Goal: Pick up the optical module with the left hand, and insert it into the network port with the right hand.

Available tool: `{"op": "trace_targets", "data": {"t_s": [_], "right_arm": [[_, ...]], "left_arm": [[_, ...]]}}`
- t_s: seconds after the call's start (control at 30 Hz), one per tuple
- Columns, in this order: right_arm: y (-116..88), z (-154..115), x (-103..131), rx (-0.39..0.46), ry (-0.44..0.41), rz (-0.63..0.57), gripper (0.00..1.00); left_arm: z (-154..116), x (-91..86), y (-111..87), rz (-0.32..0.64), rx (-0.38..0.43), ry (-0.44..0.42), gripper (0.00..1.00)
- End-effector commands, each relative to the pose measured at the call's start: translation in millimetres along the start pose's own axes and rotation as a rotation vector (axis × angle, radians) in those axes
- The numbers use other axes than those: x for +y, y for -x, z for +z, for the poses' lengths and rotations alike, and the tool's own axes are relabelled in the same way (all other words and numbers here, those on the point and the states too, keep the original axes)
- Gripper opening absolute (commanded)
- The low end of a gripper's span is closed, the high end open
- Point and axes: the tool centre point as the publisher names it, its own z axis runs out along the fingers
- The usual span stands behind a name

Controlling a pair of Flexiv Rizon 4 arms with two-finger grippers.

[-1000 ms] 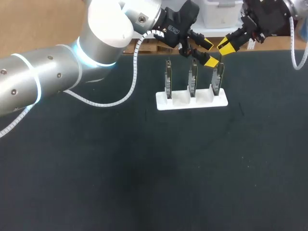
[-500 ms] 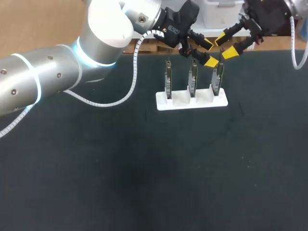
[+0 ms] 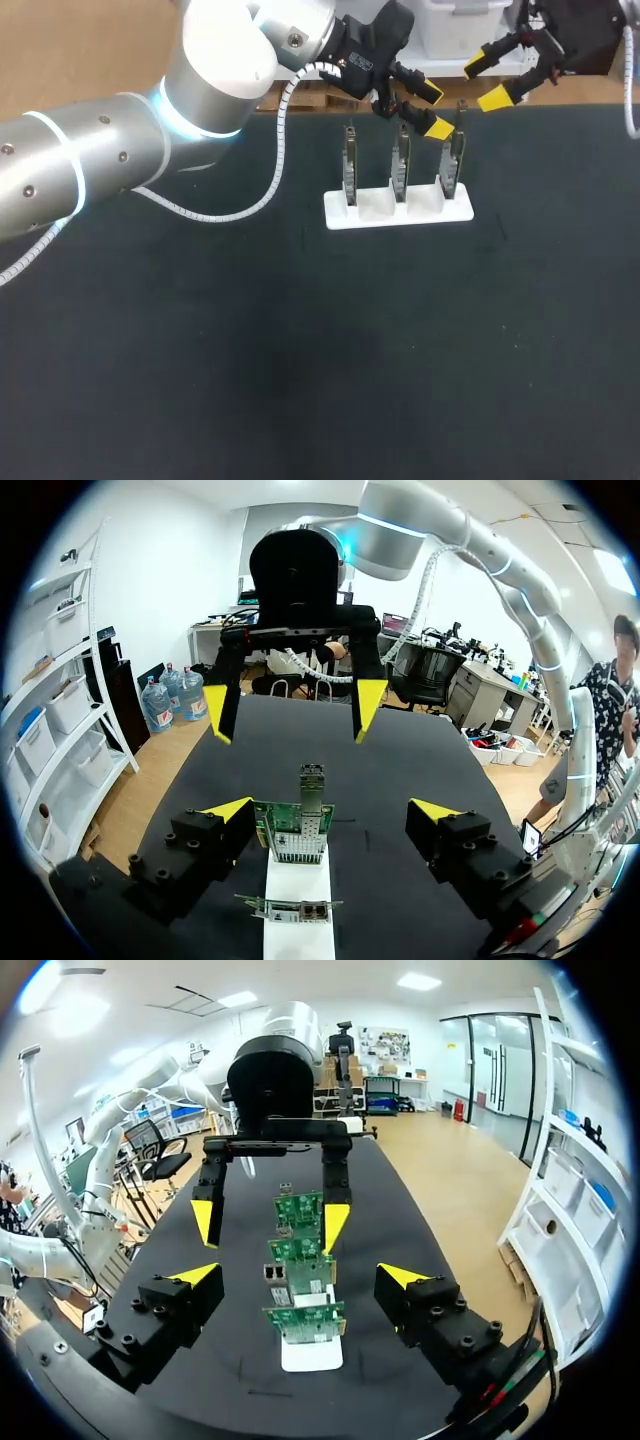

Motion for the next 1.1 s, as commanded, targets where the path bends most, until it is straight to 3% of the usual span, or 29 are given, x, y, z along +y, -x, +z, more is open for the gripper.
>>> {"op": "trace_targets", "data": {"t_s": [0.03,0.23,0.27,0.3,0.33,1.1], "right_arm": [[-3,-6,10,-0.004,-0.027,0.001,1.00],[-4,-10,12,-0.011,-0.047,0.006,1.00],[-4,-10,12,-0.014,-0.051,0.008,0.65],[-4,-10,13,-0.016,-0.050,0.008,0.40],[-5,-10,14,-0.019,-0.050,0.006,0.00],[9,-2,19,-0.033,-0.052,-0.014,0.00]], "left_arm": [[0,2.6,1.2,-0.001,0.005,-0.005,1.00],[0,2.6,1.2,-0.001,0.005,-0.005,1.00],[0,2.6,1.2,-0.001,0.005,-0.005,1.00],[0,2.6,1.2,-0.001,0.005,-0.005,1.00],[0,2.6,1.2,-0.001,0.005,-0.005,1.00],[0,2.6,1.2,-0.001,0.005,-0.005,1.00]]}}
